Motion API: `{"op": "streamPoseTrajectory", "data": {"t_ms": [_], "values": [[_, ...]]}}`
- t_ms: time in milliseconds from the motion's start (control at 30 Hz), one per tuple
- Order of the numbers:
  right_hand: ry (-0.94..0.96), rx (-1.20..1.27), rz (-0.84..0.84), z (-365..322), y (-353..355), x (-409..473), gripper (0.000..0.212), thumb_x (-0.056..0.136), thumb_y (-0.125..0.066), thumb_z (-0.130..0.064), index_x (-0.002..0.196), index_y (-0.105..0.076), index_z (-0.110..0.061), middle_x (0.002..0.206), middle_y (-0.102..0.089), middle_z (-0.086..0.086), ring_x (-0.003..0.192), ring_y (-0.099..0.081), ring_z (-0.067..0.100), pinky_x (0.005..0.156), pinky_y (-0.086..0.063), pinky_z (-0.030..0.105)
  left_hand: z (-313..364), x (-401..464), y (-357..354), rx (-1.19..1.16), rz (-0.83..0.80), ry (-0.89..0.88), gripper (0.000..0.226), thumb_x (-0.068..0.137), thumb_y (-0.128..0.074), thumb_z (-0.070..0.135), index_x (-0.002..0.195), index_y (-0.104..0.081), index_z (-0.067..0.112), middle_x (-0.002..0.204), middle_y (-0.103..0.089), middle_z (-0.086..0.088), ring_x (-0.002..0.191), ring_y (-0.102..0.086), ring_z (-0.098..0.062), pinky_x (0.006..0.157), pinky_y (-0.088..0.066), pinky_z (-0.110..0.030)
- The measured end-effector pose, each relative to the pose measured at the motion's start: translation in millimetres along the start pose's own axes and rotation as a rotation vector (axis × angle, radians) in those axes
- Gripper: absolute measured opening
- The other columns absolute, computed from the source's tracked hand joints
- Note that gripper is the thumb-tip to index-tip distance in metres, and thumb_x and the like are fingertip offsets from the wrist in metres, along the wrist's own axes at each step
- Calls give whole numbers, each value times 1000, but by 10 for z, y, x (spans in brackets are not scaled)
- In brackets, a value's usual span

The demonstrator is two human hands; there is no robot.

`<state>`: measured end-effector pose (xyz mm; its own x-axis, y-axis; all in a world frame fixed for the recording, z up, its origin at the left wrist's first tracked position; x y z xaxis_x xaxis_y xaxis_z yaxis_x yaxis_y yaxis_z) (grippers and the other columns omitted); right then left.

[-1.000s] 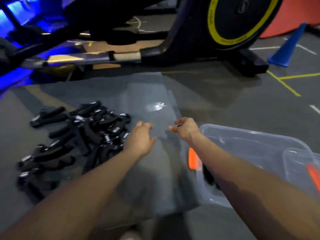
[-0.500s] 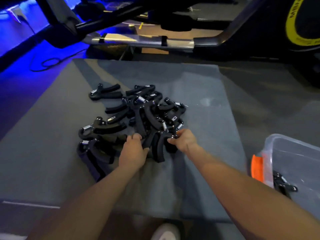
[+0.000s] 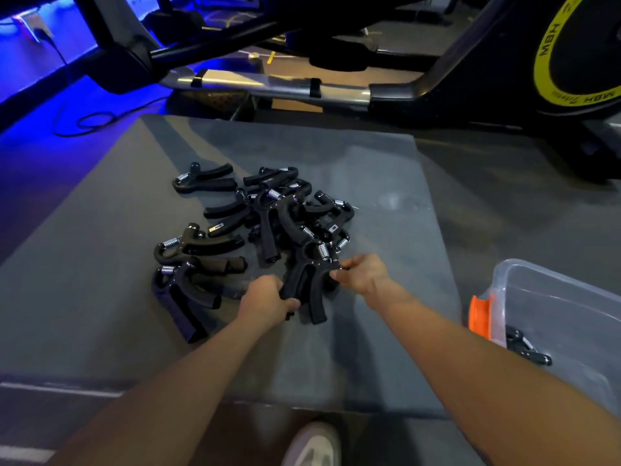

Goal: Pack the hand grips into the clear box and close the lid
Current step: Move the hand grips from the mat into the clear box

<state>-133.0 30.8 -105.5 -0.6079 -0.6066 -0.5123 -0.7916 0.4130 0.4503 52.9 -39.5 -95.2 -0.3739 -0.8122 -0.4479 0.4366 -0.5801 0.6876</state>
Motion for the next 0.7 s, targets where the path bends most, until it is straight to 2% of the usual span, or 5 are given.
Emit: {"op": "streamPoseTrajectory", "data": {"t_ms": [67,167,267,567,700], "values": [[-9,148,-23,-26,77,-124,27,80,-71,-4,65,-50,-13,74,-58,9,64,-55,20,72,-53,29,106,-107,9,-72,-15,-19,20,77,-74,24,76,-60,11,75,-67,-6,79,-68,-27,78,-56,-36],[-43,416,-111,-117,143,-432,23,87,-62,2,69,-53,-9,60,-60,4,43,-59,11,47,-53,18,323,-265,64,-179,5,-39,23,74,-76,22,67,-55,19,87,-73,-12,84,-70,-29,82,-57,-41],[-33,504,-141,-217,324,-714,23,88,-61,1,70,-52,-12,65,-60,3,49,-60,10,48,-51,22,655,-439,164,-215,51,-92,26,73,-78,22,67,-53,20,91,-72,-9,86,-67,-26,83,-53,-35],[106,420,102,-177,1831,-1086,33,78,-70,4,64,-47,-15,66,-53,3,57,-51,16,54,-43,23,2128,-888,-183,-253,43,-325,31,69,-82,21,75,-52,17,95,-72,-9,90,-68,-25,84,-53,-33],[120,187,267,182,2676,-1092,37,73,-77,-6,65,-43,-17,66,-44,0,68,-43,16,63,-39,25,2785,-1065,-829,-227,-31,-389,38,68,-82,20,69,-44,20,98,-71,-11,92,-68,-26,83,-53,-36]]}}
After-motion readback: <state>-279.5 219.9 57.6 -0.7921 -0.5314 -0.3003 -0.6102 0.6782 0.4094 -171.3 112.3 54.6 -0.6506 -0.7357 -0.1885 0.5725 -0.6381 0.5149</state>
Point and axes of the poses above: each hand's wrist, its own x-axis towards the middle knuckle, its own y-axis out of the back of the hand, z = x × y, the point moved 10 cm from there along x, towards the middle knuckle
